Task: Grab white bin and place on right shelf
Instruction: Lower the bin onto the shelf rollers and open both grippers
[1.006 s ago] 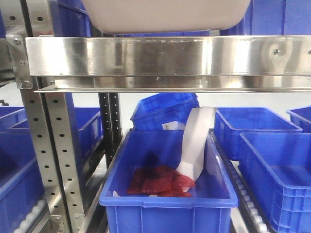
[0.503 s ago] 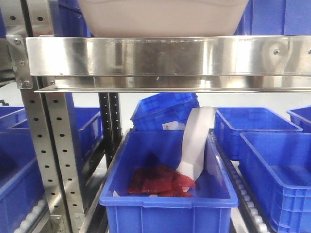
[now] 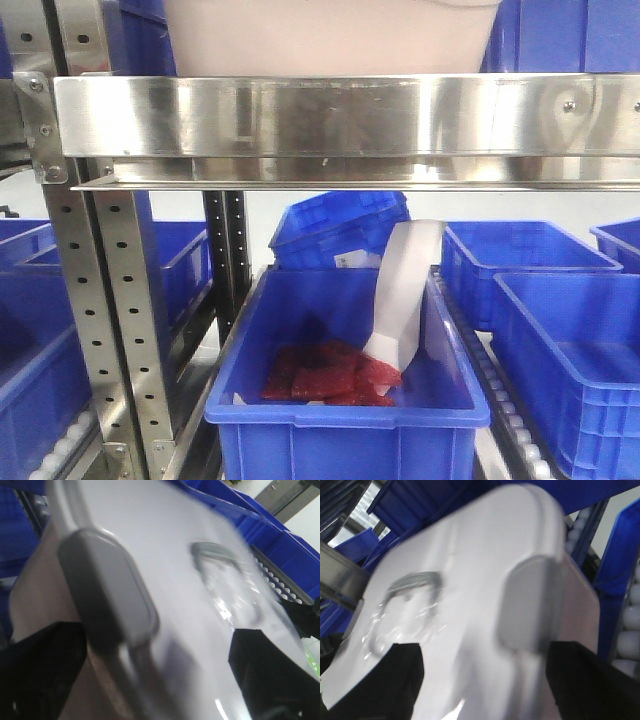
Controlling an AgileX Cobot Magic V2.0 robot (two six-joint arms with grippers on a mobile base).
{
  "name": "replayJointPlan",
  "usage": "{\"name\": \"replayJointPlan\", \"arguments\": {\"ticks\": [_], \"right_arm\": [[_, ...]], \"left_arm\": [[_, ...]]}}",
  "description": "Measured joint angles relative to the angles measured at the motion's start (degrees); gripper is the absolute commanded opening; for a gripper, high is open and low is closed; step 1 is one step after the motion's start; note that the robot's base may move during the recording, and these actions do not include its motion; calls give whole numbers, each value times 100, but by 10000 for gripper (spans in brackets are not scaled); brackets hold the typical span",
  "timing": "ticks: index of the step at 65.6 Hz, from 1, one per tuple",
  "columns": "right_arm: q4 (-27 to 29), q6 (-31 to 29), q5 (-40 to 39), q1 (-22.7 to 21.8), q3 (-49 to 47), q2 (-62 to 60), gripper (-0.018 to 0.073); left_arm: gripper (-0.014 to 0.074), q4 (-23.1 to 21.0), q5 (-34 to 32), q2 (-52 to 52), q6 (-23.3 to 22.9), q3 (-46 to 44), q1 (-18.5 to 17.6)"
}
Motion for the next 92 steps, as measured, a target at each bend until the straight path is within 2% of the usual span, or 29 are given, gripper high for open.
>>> {"name": "replayJointPlan", "arguments": {"ticks": [22, 28, 32, 37, 42, 44, 46, 56, 60, 65, 73, 80, 84, 92], "right_arm": [[0, -14, -139, 0, 0, 0, 615], [0, -14, -151, 0, 0, 0, 600], [0, -14, -151, 0, 0, 0, 515], [2, -14, -151, 0, 0, 0, 278], [12, -27, -151, 0, 0, 0, 50], [12, -27, -163, 0, 0, 0, 13], [12, -27, -189, 0, 0, 0, 32], [96, -38, -615, 0, 0, 0, 30], [55, -77, -710, 0, 0, -11, 31], [-376, -138, -976, 76, -34, -141, 31], [-1519, -214, -2340, 612, -60, -627, 31], [-2095, -247, -3174, 1124, -105, -896, 31], [-2166, -261, -3431, 1306, -62, -926, 31], [-2207, -260, -3969, 1549, 379, -1007, 31]], "left_arm": [[482, -28, -80, 0, 0, -29, 235], [412, -28, -53, 0, 0, -29, 235], [277, -28, -7, 0, 0, -29, 235], [36, -28, 27, 0, 3, -29, 235], [-141, -28, 27, 0, 13, -29, 235], [-112, -28, 16, 0, 13, -29, 235], [-101, -28, 15, 0, 13, -29, 235], [-118, -51, -168, 0, -2, -38, 235], [-118, 4, -259, 0, -214, -38, 235], [-118, 494, -628, -97, -646, -38, 122], [-118, 1866, -1673, -527, -1530, -38, -236], [-118, 2894, -2398, -803, -1955, -38, -608], [-118, 3214, -2563, -871, -2094, -14, -715], [-118, 3522, -2932, -1010, -2222, 321, -744]]}}
